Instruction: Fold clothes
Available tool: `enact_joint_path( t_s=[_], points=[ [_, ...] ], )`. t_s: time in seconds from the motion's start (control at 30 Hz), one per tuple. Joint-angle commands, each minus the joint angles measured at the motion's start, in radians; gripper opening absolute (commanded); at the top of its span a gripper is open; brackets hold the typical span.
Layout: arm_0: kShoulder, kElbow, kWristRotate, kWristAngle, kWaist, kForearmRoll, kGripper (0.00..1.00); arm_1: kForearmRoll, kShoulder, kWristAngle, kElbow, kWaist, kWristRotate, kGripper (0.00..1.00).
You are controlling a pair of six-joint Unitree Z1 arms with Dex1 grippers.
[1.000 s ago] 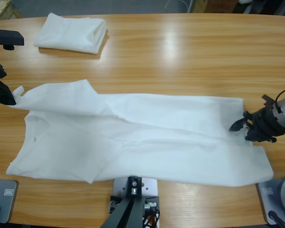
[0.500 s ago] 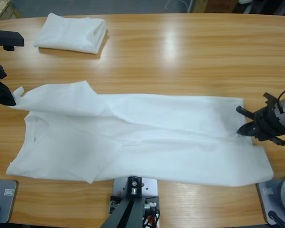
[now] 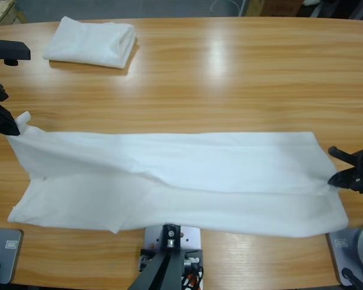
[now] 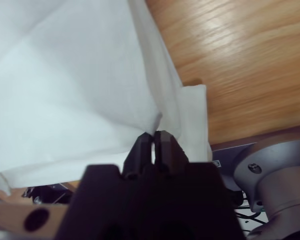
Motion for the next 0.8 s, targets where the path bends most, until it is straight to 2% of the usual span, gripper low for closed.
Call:
enact_joint_path(
  t_s=[0.03, 0.2, 0.23, 0.27, 0.3, 0.33, 0.37, 0.5, 0.63, 0.8],
  points=[
    [-0.018, 0.066, -0.011, 0.012, -0.017, 0.018, 0.0, -0.018, 0.071, 0.035, 0.005, 0.044, -0.015, 0.0],
    [-0.017, 0.077, -0.011, 0.012, -0.017, 0.018, 0.0, -0.005, 0.119, 0.041, 0.005, 0.07, 0.014, 0.0],
    [-0.018, 0.078, -0.011, 0.012, -0.017, 0.018, 0.0, 0.001, 0.128, 0.035, 0.003, 0.07, 0.025, 0.045],
    [-0.02, 0.078, -0.011, 0.012, -0.017, 0.018, 0.0, 0.007, 0.136, 0.028, 0.002, 0.07, 0.032, 0.421],
    [-0.023, 0.08, -0.011, 0.012, -0.017, 0.018, 0.0, 0.009, 0.137, 0.021, 0.002, 0.07, 0.039, 0.748],
    [-0.026, 0.084, -0.011, 0.012, -0.016, 0.018, 0.0, 0.011, 0.126, 0.005, 0.002, 0.071, 0.043, 0.913],
    [-0.028, 0.088, -0.011, 0.012, -0.017, 0.018, 0.0, 0.023, 0.111, -0.024, 0.001, 0.075, 0.051, 0.994],
    [-0.029, 0.097, -0.009, 0.012, -0.017, 0.018, 0.0, 0.053, 0.056, -0.11, -0.001, 0.097, 0.074, 1.0],
    [-0.028, 0.095, -0.009, 0.012, -0.017, 0.018, 0.0, 0.069, 0.053, -0.132, -0.031, 0.149, 0.075, 1.0],
    [-0.001, 0.093, -0.009, 0.014, -0.017, 0.011, 0.0, 0.065, 0.075, -0.115, -0.087, 0.217, 0.06, 1.0]
  ],
)
